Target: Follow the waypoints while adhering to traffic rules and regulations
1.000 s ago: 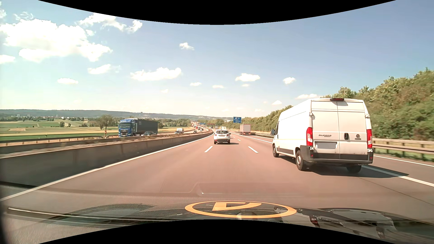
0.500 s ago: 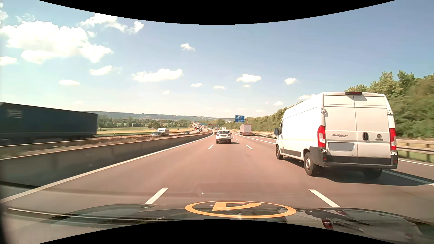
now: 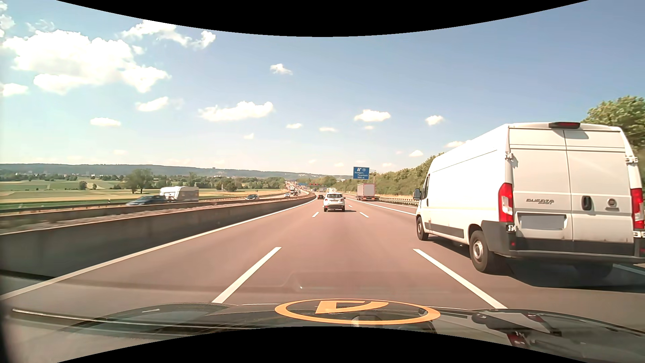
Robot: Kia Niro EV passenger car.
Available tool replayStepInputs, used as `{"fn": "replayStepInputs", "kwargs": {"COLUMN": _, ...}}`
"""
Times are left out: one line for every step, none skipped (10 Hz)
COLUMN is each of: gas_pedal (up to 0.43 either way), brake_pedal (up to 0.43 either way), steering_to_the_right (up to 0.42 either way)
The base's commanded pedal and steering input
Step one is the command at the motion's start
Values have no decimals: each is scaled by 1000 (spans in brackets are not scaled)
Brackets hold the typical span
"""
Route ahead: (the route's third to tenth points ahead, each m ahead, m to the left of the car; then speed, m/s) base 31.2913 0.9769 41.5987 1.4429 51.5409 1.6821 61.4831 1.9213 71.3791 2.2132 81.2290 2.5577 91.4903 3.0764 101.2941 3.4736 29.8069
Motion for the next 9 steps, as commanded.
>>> {"fn": "replayStepInputs", "kwargs": {"gas_pedal": 157, "brake_pedal": 0, "steering_to_the_right": -3}}
{"fn": "replayStepInputs", "kwargs": {"gas_pedal": 150, "brake_pedal": 0, "steering_to_the_right": -3}}
{"fn": "replayStepInputs", "kwargs": {"gas_pedal": 150, "brake_pedal": 0, "steering_to_the_right": -3}}
{"fn": "replayStepInputs", "kwargs": {"gas_pedal": 150, "brake_pedal": 0, "steering_to_the_right": -3}}
{"fn": "replayStepInputs", "kwargs": {"gas_pedal": 150, "brake_pedal": 0, "steering_to_the_right": -3}}
{"fn": "replayStepInputs", "kwargs": {"gas_pedal": 150, "brake_pedal": 0, "steering_to_the_right": -3}}
{"fn": "replayStepInputs", "kwargs": {"gas_pedal": 150, "brake_pedal": 0, "steering_to_the_right": -3}}
{"fn": "replayStepInputs", "kwargs": {"gas_pedal": 150, "brake_pedal": 0, "steering_to_the_right": -3}}
{"fn": "replayStepInputs", "kwargs": {"gas_pedal": 150, "brake_pedal": 0, "steering_to_the_right": -4}}
